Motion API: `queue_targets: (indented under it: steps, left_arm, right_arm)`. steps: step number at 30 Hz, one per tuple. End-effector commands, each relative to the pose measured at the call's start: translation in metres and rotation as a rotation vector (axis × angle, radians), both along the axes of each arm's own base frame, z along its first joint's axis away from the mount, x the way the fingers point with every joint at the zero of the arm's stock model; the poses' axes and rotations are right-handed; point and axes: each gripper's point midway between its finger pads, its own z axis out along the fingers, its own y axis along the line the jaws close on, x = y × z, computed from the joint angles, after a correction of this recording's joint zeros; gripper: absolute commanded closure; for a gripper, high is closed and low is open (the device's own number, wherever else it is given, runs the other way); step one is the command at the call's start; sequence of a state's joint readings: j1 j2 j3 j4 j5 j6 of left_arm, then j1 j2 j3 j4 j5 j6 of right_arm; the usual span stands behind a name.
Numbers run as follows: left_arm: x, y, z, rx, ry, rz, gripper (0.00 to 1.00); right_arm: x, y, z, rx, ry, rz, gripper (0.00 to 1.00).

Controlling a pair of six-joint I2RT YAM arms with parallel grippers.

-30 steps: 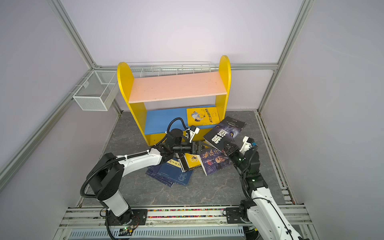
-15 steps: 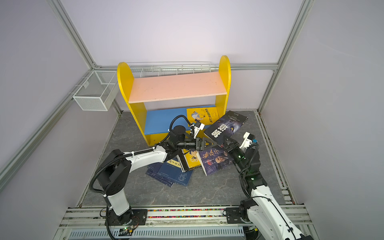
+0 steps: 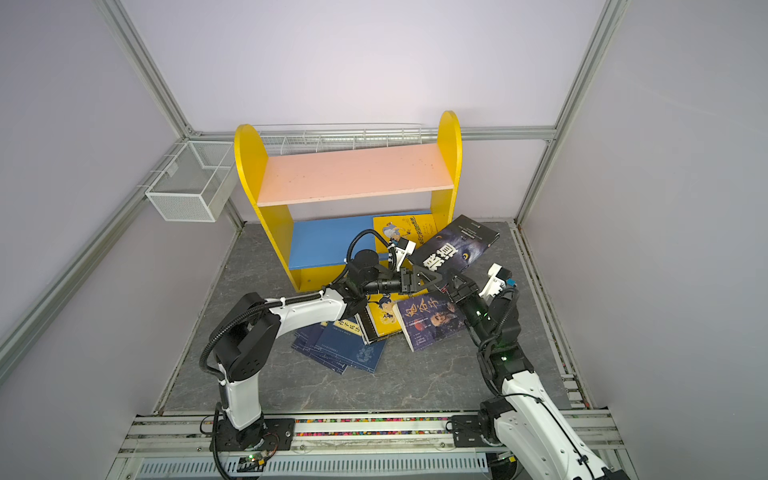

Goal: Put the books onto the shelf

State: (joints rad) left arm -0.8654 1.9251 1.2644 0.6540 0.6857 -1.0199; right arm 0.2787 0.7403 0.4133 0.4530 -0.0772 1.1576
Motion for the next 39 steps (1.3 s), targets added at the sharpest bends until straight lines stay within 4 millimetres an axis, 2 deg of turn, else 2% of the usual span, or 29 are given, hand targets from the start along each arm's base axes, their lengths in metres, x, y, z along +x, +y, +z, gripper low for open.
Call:
queue_targets:
  steps: [1,4,11,14,21,24,29,31,35,39]
  left_arm:
    - [0.013,0.001,0.028,-0.108,0.002,0.080,0.20]
    - [0.022,0.011,0.031,-0.131,0.029,0.151,0.31]
    - [0.029,0.027,0.035,-0.165,0.042,0.249,0.52]
    - [0.033,0.032,0.037,-0.165,0.045,0.283,0.73]
    - [0.037,0.044,0.041,-0.157,0.043,0.348,1.00]
    - [0.042,0.057,0.035,-0.113,0.033,0.395,1.00]
    - [0.056,0.102,0.013,0.085,-0.012,0.490,1.00]
    - [0.058,0.122,0.008,0.178,-0.057,0.513,1.00]
    - [0.067,0.160,0.018,0.274,-0.122,0.521,1.00]
    - [0.079,0.180,0.034,0.336,-0.190,0.518,1.00]
  right_arm:
    - [-0.011,0.003,0.046,0.061,-0.140,0.024,0.94]
    - [-0.013,0.003,0.042,0.049,-0.130,0.022,0.94]
    - [-0.017,0.006,0.023,-0.008,-0.086,0.030,0.94]
    - [-0.020,0.007,0.016,-0.048,-0.068,0.026,0.94]
    - [-0.024,0.010,-0.006,-0.147,-0.004,0.016,0.94]
    - [-0.025,0.008,-0.017,-0.184,0.040,0.007,0.87]
    - [-0.033,-0.025,-0.040,-0.240,0.160,-0.144,0.44]
    - [-0.038,-0.038,-0.048,-0.262,0.195,-0.202,0.37]
    - [-0.044,-0.047,-0.060,-0.295,0.227,-0.229,0.35]
    - [-0.045,-0.044,-0.069,-0.301,0.250,-0.211,0.35]
